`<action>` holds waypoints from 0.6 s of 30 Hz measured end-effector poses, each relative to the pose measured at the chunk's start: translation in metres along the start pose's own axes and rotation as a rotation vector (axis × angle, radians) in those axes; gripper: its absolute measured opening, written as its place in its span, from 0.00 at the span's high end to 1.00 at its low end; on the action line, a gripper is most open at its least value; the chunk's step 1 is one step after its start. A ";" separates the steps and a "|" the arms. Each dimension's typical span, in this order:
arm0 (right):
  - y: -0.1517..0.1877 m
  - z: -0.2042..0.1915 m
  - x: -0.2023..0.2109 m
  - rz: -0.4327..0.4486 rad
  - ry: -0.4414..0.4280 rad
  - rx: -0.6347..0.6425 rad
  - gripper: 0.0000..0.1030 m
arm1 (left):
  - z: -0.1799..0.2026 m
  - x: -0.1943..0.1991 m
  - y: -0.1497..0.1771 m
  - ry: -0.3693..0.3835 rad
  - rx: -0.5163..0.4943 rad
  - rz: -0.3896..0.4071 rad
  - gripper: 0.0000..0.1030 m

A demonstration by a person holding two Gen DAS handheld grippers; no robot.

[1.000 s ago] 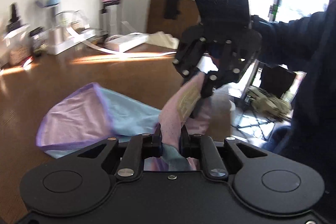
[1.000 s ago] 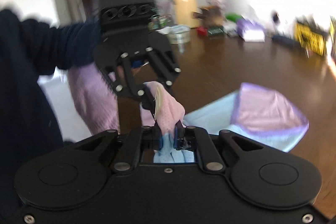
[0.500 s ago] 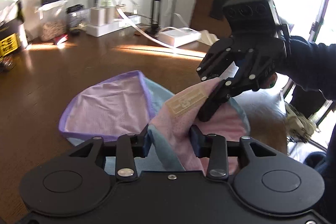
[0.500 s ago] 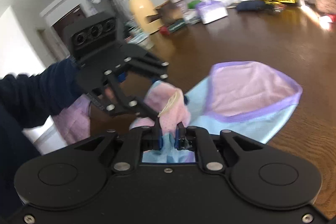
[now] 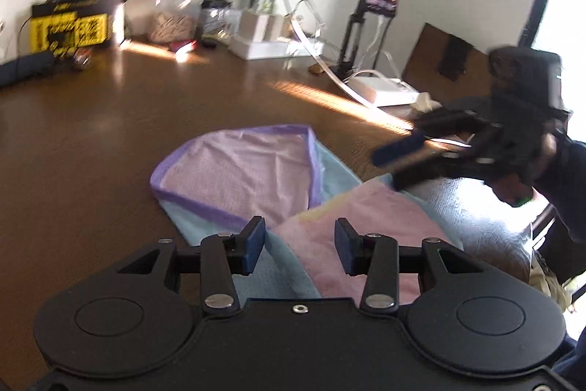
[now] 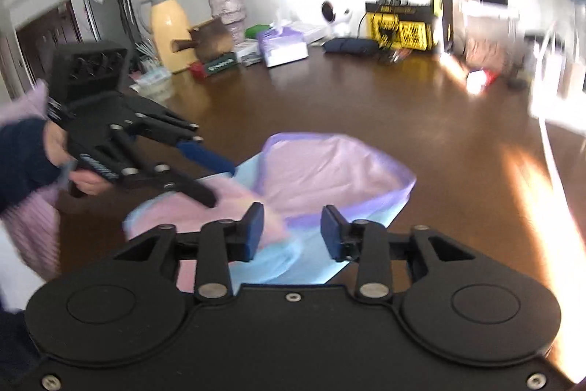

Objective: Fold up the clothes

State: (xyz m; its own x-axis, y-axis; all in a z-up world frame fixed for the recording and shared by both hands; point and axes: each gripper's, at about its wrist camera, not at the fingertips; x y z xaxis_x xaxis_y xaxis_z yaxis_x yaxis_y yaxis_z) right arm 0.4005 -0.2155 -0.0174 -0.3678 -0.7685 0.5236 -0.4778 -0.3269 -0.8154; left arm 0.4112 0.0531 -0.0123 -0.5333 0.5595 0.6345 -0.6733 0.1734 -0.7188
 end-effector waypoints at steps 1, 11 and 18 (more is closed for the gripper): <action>0.003 0.000 0.002 0.007 -0.020 -0.027 0.57 | 0.000 -0.001 0.001 -0.005 0.009 -0.003 0.60; 0.011 -0.023 -0.017 0.018 0.058 0.002 0.86 | 0.017 0.010 0.022 -0.140 0.072 0.090 0.83; 0.006 -0.038 -0.028 -0.043 0.178 0.134 0.73 | 0.017 0.020 0.024 -0.230 0.092 0.124 0.58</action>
State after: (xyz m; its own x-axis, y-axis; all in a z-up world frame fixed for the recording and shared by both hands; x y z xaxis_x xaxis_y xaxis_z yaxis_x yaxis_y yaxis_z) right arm 0.3775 -0.1755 -0.0276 -0.4901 -0.6472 0.5839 -0.3897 -0.4365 -0.8109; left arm 0.3753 0.0551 -0.0120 -0.7094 0.3716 0.5989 -0.6340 0.0348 -0.7726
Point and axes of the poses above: each gripper's, at about its wrist camera, not at the fingertips, and x roughly against the way its jaws point, z to its right, y to its underside, and after that the axes turned 4 degrees about x, right-handed
